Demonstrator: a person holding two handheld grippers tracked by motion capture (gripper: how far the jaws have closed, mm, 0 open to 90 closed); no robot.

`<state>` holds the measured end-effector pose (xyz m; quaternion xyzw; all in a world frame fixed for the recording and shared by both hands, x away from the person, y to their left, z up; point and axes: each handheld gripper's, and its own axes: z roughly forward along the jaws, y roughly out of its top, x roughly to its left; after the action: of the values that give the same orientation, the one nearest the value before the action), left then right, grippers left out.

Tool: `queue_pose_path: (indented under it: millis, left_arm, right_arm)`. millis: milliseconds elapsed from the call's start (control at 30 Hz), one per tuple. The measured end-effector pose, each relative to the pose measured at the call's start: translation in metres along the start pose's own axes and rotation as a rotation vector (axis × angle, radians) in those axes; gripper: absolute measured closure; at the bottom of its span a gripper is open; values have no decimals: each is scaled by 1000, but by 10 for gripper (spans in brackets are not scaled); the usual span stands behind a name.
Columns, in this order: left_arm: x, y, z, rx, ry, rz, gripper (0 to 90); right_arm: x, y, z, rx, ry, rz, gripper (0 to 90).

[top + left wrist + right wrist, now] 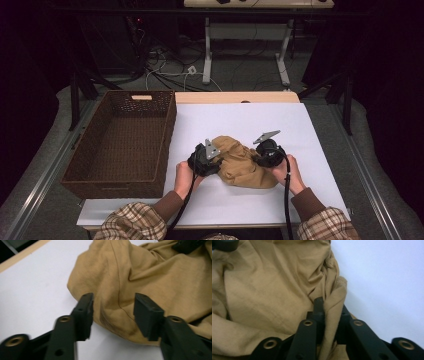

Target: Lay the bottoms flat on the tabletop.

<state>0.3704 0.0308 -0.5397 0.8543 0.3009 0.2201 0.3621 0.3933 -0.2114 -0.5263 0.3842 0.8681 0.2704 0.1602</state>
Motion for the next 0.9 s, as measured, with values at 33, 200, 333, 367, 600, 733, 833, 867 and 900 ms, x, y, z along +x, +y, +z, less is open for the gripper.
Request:
queue_pose_path:
  millis: [33,200,333,367,600,733,833,867,900]
  left_arm:
    - [-1,0,0,6,-4,-3,465]
    - [0,-2,-1,50,-28,-35,392]
    - [0,-11,0,82,-69,-103,369]
    - [-1,-12,1,85,-76,-107,378]
    - [-4,-17,12,54,-88,-103,601]
    - [-5,-14,16,28,-88,-92,749]
    - [-5,-11,20,18,-88,-86,783]
    - [-4,-9,21,14,-84,-78,783]
    - [-4,-9,21,8,-82,-85,784]
  right_arm:
    - [-1,-1,0,-3,-2,2,807]
    - [-4,-1,0,-10,9,17,593]
    - [-6,-3,3,2,10,24,536]
    - [-7,-4,5,11,17,24,576]
    - [-5,-8,9,33,37,11,782]
    - [-5,-7,5,26,6,0,844]
    - [-3,-7,0,30,-35,-1,844]
    - [-3,-7,-2,31,-41,-5,838]
    - [-4,-9,-4,32,-43,0,818]
